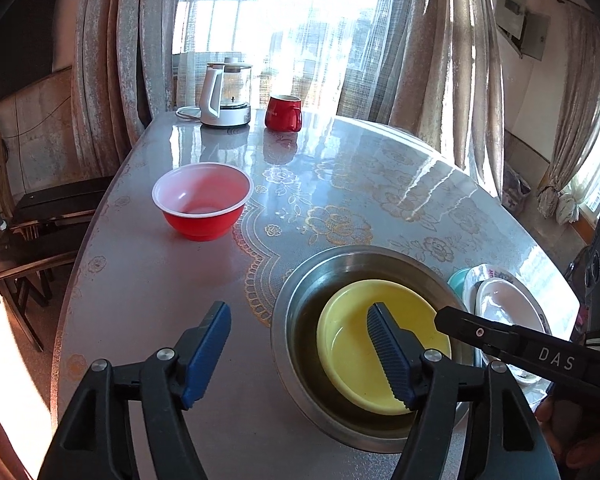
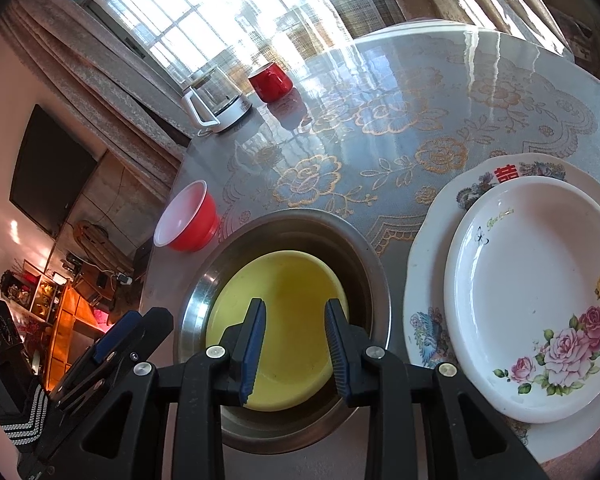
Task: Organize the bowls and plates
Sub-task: 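Move the right tool to the rim of the red bowl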
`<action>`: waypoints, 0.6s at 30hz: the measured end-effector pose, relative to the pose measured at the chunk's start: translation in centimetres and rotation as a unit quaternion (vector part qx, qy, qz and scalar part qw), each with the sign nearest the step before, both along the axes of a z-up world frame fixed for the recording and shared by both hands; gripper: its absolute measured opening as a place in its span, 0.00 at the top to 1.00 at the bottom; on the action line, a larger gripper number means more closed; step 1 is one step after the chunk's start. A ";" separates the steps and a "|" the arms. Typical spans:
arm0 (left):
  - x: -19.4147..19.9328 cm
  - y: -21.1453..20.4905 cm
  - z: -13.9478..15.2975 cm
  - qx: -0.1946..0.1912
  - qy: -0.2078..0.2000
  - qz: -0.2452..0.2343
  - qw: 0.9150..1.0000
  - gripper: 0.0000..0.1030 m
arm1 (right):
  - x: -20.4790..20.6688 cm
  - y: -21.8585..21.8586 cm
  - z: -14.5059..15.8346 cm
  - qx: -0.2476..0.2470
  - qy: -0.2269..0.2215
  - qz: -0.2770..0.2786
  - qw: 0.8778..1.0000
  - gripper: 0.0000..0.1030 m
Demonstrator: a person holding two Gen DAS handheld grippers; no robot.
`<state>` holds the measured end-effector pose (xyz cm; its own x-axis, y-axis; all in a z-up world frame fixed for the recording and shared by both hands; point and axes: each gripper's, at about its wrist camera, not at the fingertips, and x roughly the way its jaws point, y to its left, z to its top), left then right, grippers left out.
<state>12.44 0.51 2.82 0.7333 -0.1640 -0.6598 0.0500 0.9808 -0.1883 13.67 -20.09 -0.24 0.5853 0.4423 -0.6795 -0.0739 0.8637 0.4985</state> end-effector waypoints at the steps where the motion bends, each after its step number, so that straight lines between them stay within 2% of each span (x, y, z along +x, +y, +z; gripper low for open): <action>1: 0.0 0.2 -0.1 -0.002 0.002 0.004 1.000 0.29 | 0.0 0.1 0.0 -0.001 -0.001 0.002 1.000 0.70; 13: 1.0 3.8 -1.4 -0.010 0.016 0.072 0.997 0.14 | 0.8 1.5 0.5 -0.005 -0.015 0.019 1.000 0.63; 18: 2.1 6.6 -1.7 -0.033 0.015 0.136 0.990 0.13 | 1.6 2.3 0.5 -0.015 -0.012 0.025 1.000 0.63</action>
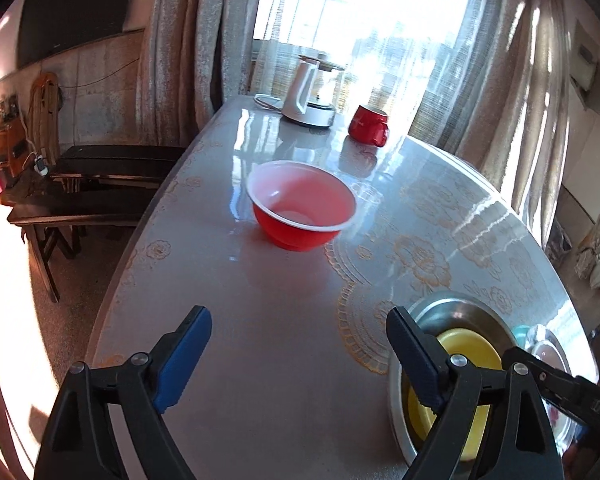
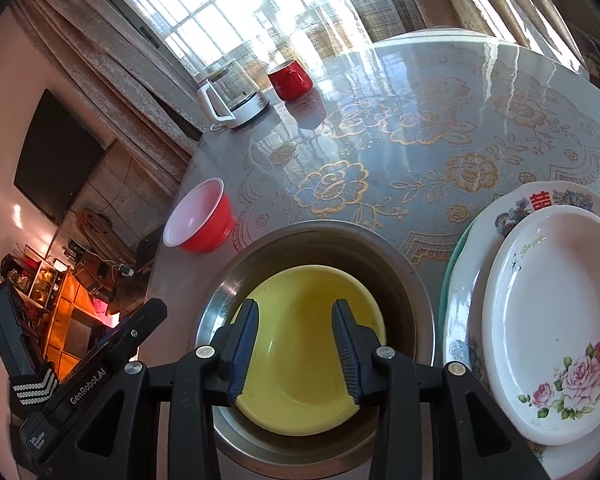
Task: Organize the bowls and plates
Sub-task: 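Move the right tool to the rim of the red bowl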
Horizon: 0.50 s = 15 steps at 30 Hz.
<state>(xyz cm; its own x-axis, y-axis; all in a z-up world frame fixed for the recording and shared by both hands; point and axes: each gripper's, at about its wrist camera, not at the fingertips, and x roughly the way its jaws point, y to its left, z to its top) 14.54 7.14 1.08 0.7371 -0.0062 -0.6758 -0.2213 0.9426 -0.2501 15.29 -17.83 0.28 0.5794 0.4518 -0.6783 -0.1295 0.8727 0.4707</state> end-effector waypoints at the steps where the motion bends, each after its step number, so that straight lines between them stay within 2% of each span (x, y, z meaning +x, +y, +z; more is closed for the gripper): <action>1: 0.2 0.6 0.0 -0.010 -0.003 0.011 1.000 0.11 | 0.2 0.1 0.0 -0.001 -0.001 0.001 1.000 0.63; 4: 1.2 2.2 -0.2 -0.043 -0.010 0.032 0.999 0.10 | 0.7 0.6 0.2 -0.006 -0.003 0.002 1.000 0.62; 10: 3.8 4.2 -0.6 -0.066 -0.043 0.077 0.994 0.10 | 1.8 1.9 1.0 -0.009 -0.008 0.006 1.000 0.62; 12: 4.9 4.7 -0.9 -0.073 -0.057 0.081 0.992 0.10 | 2.2 2.5 1.4 -0.012 -0.013 0.010 1.000 0.62; 15: 6.9 5.5 -1.8 -0.099 -0.052 0.067 0.991 0.12 | 3.2 3.5 2.0 -0.019 -0.017 0.015 1.000 0.62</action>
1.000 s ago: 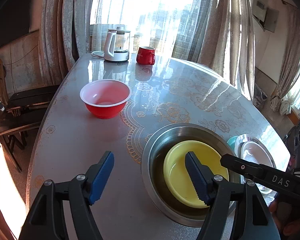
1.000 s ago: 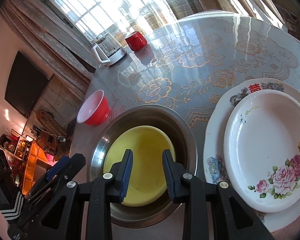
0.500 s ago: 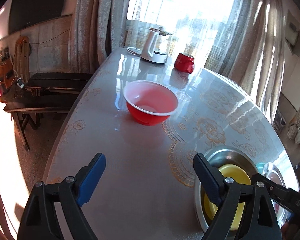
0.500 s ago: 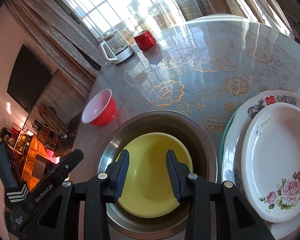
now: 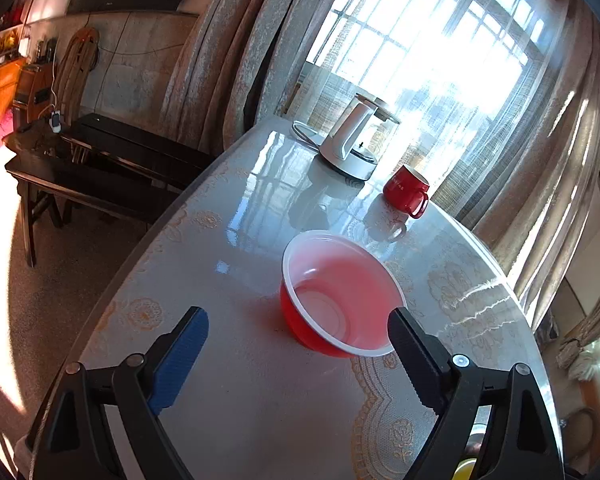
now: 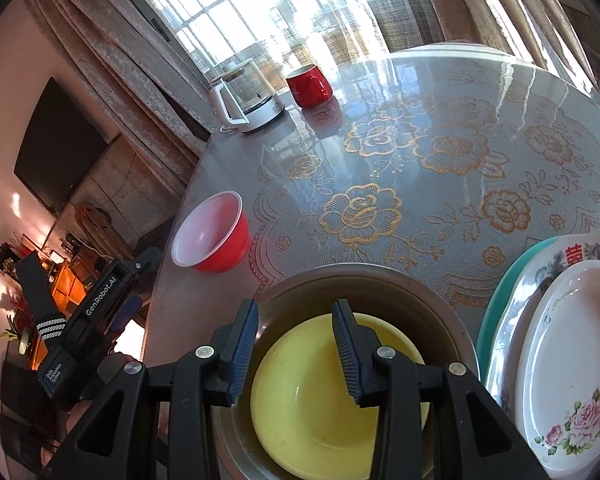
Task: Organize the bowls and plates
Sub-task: 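Move the right tool to the rim of the red bowl, then grasp the red bowl rim with the right tool and lift it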
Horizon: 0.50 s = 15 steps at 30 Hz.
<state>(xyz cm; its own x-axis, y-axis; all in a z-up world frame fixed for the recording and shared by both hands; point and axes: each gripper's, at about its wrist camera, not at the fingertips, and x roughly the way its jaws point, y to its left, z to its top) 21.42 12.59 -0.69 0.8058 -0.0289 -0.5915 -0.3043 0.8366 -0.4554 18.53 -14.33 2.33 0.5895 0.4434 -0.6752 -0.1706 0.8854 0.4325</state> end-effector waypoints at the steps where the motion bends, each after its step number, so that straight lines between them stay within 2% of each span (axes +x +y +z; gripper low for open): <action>1: 0.5 0.3 -0.3 -0.009 0.000 -0.006 1.000 0.12 | 0.6 0.3 0.2 -0.003 -0.001 0.002 1.000 0.62; 9: 2.3 2.5 -1.8 -0.080 -0.002 -0.019 0.997 0.13 | 5.7 3.7 1.0 -0.021 0.011 0.014 1.000 0.62; 12: 2.3 2.9 -1.5 -0.086 -0.011 -0.015 0.996 0.14 | 8.0 5.5 0.7 -0.027 0.024 0.024 0.999 0.62; 14: 2.4 3.0 -1.5 -0.084 -0.013 -0.015 0.996 0.18 | 9.3 6.8 0.3 -0.037 0.032 0.030 0.998 0.62; 15: 2.5 3.0 -1.5 -0.087 -0.012 -0.019 0.996 0.24 | 10.0 7.4 0.1 -0.039 0.038 0.033 0.998 0.62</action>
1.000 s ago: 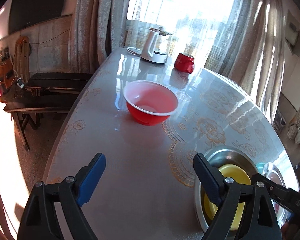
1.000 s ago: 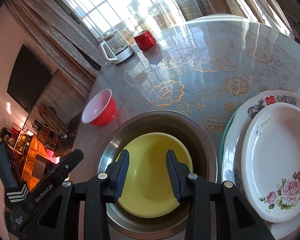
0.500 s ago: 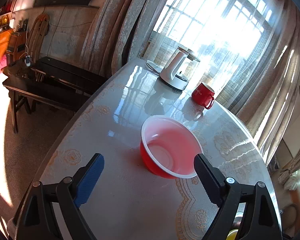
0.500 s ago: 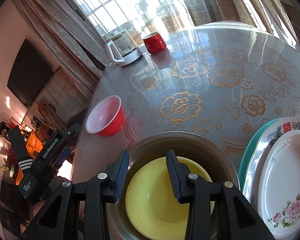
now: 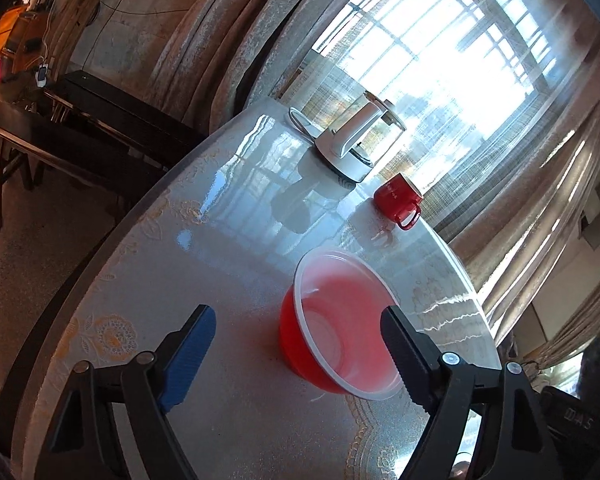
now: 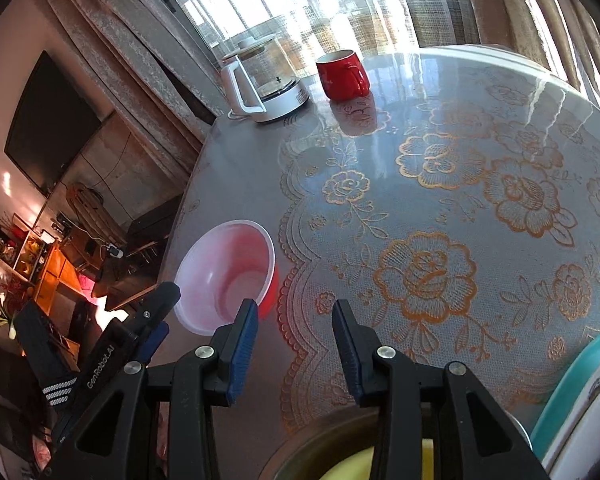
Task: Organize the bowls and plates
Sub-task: 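Grasp the red bowl rim with the right tool and lift it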
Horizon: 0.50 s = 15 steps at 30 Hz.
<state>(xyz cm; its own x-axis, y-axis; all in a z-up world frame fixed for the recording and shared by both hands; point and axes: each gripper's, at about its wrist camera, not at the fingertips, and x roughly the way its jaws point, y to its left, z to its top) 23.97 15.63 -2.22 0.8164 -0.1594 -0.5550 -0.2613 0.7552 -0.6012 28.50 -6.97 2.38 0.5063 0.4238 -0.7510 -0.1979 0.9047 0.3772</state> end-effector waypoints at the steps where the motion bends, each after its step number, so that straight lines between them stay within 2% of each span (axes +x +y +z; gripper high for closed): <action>1: 0.1 0.0 -0.1 -0.005 0.001 -0.004 1.000 0.27 | 0.6 0.5 -0.3 0.001 0.009 0.002 1.000 0.62; 6: 0.5 0.1 -0.4 -0.012 0.003 -0.010 1.000 0.27 | 2.5 2.5 -1.9 0.014 0.042 0.007 0.999 0.62; 9: 0.8 -0.1 -0.6 -0.002 0.011 -0.017 1.000 0.36 | 3.3 3.3 -2.6 0.007 0.042 0.002 0.999 0.62; 11: 1.1 -0.1 -0.9 0.000 0.015 -0.019 1.000 0.36 | 3.7 3.5 -3.2 0.005 0.050 -0.003 0.999 0.62; 15: 1.5 -0.5 -1.3 0.009 0.026 -0.027 0.999 0.51 | 4.3 3.7 -4.2 0.005 0.061 -0.006 0.998 0.62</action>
<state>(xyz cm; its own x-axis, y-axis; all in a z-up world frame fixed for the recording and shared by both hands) 25.44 15.14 -3.50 0.7775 -0.1917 -0.5990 -0.2504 0.7794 -0.5744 32.80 -3.22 -1.83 0.4155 0.4266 -0.8033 -0.1392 0.9026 0.4073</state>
